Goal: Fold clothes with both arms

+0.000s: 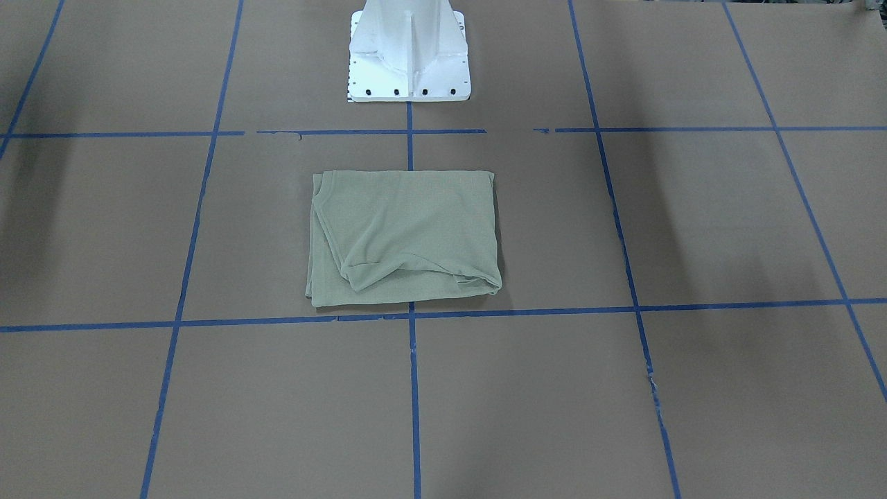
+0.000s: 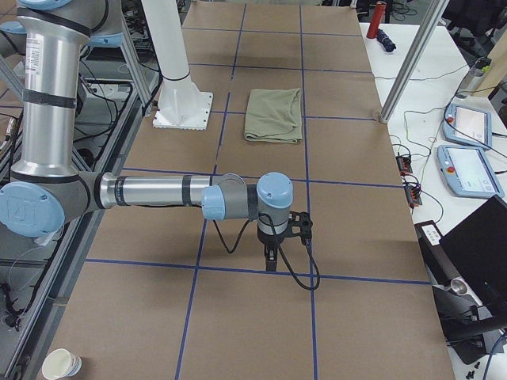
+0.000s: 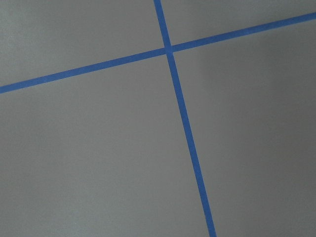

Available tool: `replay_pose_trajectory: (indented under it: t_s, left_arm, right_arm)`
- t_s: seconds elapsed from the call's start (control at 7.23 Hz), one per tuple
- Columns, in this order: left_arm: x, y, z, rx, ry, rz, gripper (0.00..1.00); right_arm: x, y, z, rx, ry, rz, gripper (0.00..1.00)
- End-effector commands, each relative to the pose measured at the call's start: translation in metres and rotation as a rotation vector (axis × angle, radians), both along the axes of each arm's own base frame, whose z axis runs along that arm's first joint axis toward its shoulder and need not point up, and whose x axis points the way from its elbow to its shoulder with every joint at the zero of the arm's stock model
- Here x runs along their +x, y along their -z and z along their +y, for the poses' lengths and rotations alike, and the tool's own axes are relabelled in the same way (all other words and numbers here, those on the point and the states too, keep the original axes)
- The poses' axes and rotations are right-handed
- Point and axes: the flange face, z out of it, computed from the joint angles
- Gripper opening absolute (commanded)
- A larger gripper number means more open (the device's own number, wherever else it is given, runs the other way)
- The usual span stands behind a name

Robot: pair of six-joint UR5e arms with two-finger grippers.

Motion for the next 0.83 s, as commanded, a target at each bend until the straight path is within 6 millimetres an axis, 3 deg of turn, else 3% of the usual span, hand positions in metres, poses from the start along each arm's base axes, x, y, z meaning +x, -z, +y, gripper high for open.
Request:
replay_pose_trajectory:
  t_s: [0.0,0.69]
  left_arm:
    - [-0.0019,0.0005,0.0003,0.003,0.002,-0.016,1.0]
    - [-0.0012,0.002,-0.0007,0.006,0.001,-0.016,1.0]
  right_arm:
    - [-0.0007,-0.0005,0.0,-0.001,0.001,0.0,1.0]
    - [-0.0006,-0.0044,0.0004,-0.009,0.001,0.001,1.0]
